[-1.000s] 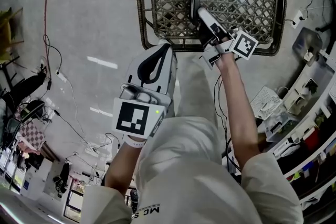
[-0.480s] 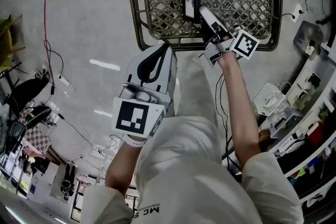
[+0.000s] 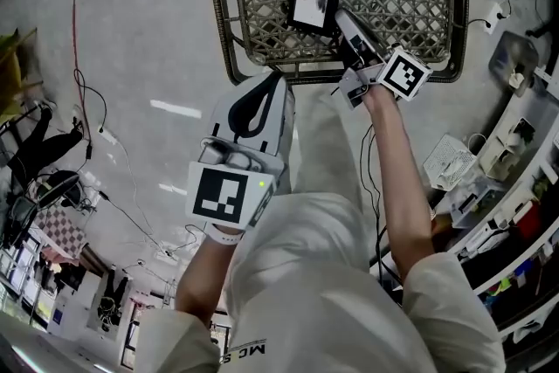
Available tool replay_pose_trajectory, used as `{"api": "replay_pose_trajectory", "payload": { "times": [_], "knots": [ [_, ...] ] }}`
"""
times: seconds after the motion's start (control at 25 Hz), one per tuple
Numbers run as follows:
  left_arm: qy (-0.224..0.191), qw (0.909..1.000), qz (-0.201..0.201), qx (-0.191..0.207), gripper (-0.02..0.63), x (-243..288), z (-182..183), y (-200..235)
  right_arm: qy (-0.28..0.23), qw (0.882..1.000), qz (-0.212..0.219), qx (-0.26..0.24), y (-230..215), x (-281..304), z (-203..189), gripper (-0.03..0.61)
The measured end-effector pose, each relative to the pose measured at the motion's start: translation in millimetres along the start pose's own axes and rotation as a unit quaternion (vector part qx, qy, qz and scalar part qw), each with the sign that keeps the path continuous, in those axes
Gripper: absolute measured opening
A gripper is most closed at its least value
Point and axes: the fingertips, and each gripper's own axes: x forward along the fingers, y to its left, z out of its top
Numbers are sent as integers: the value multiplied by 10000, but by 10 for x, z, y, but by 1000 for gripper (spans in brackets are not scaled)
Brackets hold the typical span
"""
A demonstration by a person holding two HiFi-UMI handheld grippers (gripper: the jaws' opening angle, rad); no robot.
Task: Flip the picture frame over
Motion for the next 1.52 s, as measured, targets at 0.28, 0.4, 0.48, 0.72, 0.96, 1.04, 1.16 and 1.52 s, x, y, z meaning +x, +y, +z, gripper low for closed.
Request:
{"api": "replay_pose_trajectory", "payload": {
  "times": [0.28, 0.4, 0.48, 0.72, 0.96, 1.04, 1.16, 1.52],
  "knots": [
    [-33, 10000, 38, -30, 25, -50, -3, 30, 59, 9942, -776, -739, -169, -53, 31, 29],
    [-54, 9999, 47, -76, 25, -58, 24, 51, 113, 9898, -1004, -1006, -197, -42, 47, 26],
    [-88, 9999, 55, -67, 25, -68, 51, 61, 122, 9886, -1048, -1079, -175, -35, 62, 25],
    [-214, 9997, 80, 42, 25, -146, 149, 50, 205, 9810, -1178, -1529, 10, -92, 92, 20],
    [-381, 9992, 105, 110, 25, -280, 328, 38, 354, 9636, -1204, -2359, 391, -165, 142, 18],
    [-435, 9989, 108, 165, 25, -331, 378, 34, 419, 9552, -1203, -2671, 537, -201, 154, 18],
    [-499, 9985, 82, 189, 25, -399, 421, 6, 492, 9426, -1206, -3075, 745, -274, 163, 18],
    [-676, 9973, 108, 271, 25, -677, 587, -103, 469, 9115, -1195, -3908, 1447, -600, 204, 18]
  ]
}}
